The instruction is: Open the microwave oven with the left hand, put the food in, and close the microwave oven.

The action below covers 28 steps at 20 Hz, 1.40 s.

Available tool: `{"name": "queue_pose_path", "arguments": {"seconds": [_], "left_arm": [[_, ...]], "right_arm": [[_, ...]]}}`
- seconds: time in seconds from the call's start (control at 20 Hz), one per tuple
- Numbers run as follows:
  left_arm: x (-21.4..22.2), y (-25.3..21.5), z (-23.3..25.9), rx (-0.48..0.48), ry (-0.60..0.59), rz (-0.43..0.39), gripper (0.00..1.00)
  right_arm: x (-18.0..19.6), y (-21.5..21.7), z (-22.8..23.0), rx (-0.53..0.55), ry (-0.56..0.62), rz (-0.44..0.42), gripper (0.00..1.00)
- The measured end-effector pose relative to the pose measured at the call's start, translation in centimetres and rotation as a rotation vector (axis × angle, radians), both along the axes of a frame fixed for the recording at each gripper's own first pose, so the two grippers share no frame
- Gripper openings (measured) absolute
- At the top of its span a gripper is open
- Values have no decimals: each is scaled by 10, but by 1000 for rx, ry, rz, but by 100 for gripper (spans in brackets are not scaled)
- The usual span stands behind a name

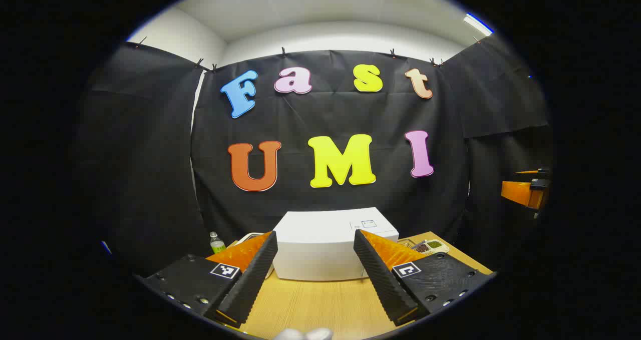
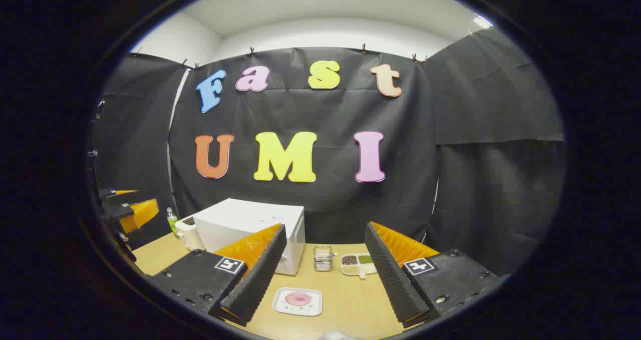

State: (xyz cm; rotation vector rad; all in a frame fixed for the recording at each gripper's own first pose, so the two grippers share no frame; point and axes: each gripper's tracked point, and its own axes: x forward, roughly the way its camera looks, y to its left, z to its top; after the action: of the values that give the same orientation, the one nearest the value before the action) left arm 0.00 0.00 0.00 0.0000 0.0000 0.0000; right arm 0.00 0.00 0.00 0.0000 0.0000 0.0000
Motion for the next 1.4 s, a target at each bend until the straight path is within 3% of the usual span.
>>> {"name": "queue_pose_path", "arguments": {"seconds": [0.05,0.1,0.15,0.75,1.05,1.4], "left_arm": [[1,0,0,0,-1,2,87],[1,-1,0,-1,-3,0,95],[2,-3,-1,-1,-3,0,95],[33,-19,-18,-1,-4,-21,95],[84,-57,-59,-6,-31,-66,95],[138,-109,-140,-30,79,-122,95]], "right_arm": [[0,0,0,0,1,1,96],[1,1,1,-2,5,1,96],[0,0,0,-3,6,3,100],[2,-4,8,-7,6,4,100],[3,-20,16,-42,15,-31,96],[-2,-28,4,-11,70,-49,100]]}}
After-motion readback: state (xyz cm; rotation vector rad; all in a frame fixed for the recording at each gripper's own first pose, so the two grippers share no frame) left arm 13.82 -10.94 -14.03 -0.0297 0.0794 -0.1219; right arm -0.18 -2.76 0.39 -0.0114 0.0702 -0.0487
